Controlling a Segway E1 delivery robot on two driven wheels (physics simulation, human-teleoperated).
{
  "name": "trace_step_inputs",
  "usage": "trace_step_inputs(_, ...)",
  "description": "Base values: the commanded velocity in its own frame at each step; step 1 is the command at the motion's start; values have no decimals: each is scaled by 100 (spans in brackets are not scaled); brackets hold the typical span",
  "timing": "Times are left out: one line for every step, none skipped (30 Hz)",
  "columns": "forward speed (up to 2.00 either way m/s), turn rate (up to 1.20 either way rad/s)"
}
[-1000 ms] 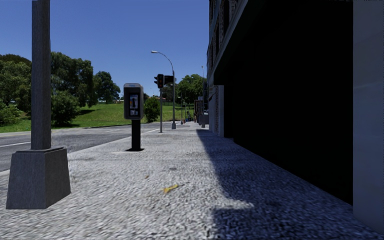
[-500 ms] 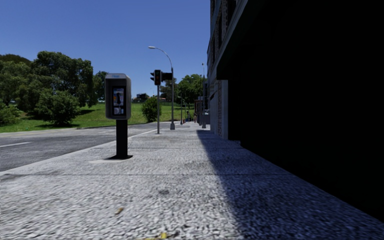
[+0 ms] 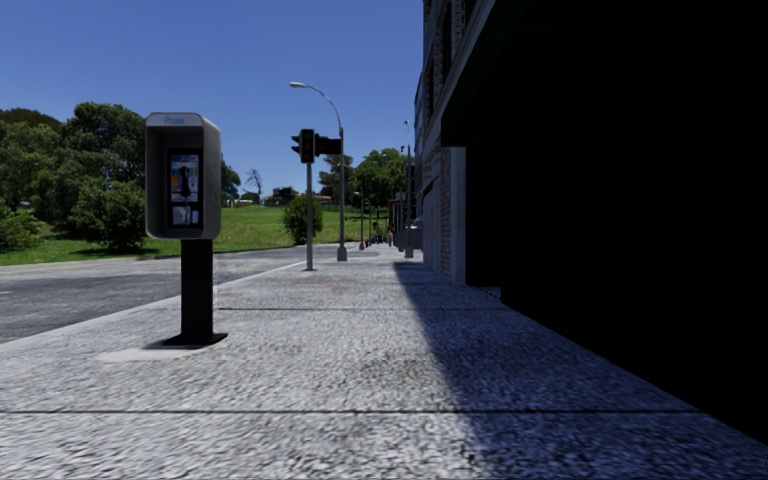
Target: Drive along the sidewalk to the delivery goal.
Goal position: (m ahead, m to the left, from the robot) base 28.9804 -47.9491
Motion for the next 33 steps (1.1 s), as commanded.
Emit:
trace_step_inputs(200, 0)
trace_step_inputs(200, 0)
trace_step_inputs(200, 0)
trace_step_inputs(200, 0)
trace_step_inputs(200, 0)
trace_step_inputs(200, 0)
trace_step_inputs(200, 0)
trace_step_inputs(200, 0)
trace_step_inputs(200, 0)
trace_step_inputs(200, 0)
trace_step_inputs(200, 0)
trace_step_inputs(200, 0)
trace_step_inputs(200, 0)
trace_step_inputs(200, 0)
trace_step_inputs(200, 0)
trace_step_inputs(200, 0)
trace_step_inputs(200, 0)
trace_step_inputs(200, 0)
trace_step_inputs(200, 0)
trace_step_inputs(200, 0)
trace_step_inputs(200, 0)
trace_step_inputs(200, 0)
trace_step_inputs(200, 0)
trace_step_inputs(200, 0)
trace_step_inputs(200, 0)
trace_step_inputs(200, 0)
trace_step_inputs(200, 0)
trace_step_inputs(200, 0)
trace_step_inputs(200, 0)
trace_step_inputs(200, 0)
trace_step_inputs(200, 0)
trace_step_inputs(200, 0)
trace_step_inputs(200, 0)
